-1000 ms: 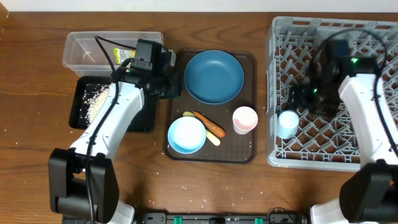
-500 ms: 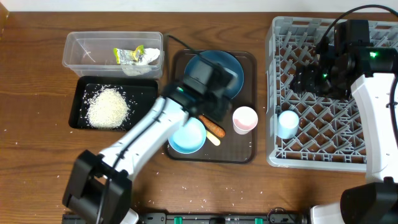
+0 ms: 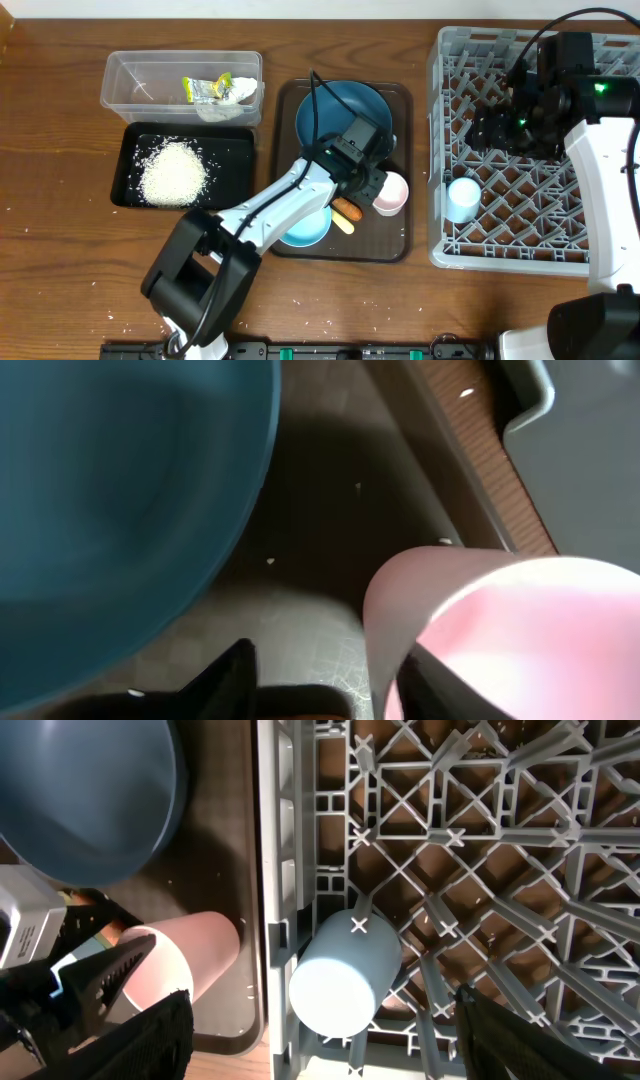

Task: Sort waste into correct bins and load items into the dishwasher rack
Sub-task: 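Grasp pink cup on brown tray with left gripper and lift, then hand pink cup from left gripper to right gripper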

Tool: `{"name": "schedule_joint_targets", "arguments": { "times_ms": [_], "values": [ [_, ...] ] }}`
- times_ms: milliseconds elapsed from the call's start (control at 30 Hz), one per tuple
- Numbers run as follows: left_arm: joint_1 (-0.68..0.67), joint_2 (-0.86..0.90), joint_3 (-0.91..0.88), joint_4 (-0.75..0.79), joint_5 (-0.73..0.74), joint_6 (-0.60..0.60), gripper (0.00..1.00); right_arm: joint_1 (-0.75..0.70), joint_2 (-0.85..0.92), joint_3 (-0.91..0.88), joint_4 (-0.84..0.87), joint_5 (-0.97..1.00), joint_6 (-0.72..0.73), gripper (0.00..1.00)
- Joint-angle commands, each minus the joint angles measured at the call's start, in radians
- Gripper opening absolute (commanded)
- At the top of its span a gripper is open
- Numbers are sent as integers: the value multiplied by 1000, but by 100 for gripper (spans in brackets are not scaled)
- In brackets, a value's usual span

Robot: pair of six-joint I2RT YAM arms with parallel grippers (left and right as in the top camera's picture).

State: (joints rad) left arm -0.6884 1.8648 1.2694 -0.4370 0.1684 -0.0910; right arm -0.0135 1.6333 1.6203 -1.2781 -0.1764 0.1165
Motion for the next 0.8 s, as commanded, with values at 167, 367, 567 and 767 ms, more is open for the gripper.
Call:
{"name": "schedule_joint_targets", "arguments": {
  "times_ms": [167, 367, 567, 767],
  "values": [
    [5, -4, -3, 8, 2, -92, 6, 8, -6, 7, -1, -8, -21, 81],
    [89, -77, 1, 1, 168, -191, 6, 8, -6, 2, 36, -86, -22, 81],
    [302, -156, 1, 30, 666, -226, 6, 37, -6, -63, 268, -448, -78, 86],
    [485, -161, 1, 74, 1107, -230, 6, 109, -6, -158, 597, -804, -81, 88]
  ]
}}
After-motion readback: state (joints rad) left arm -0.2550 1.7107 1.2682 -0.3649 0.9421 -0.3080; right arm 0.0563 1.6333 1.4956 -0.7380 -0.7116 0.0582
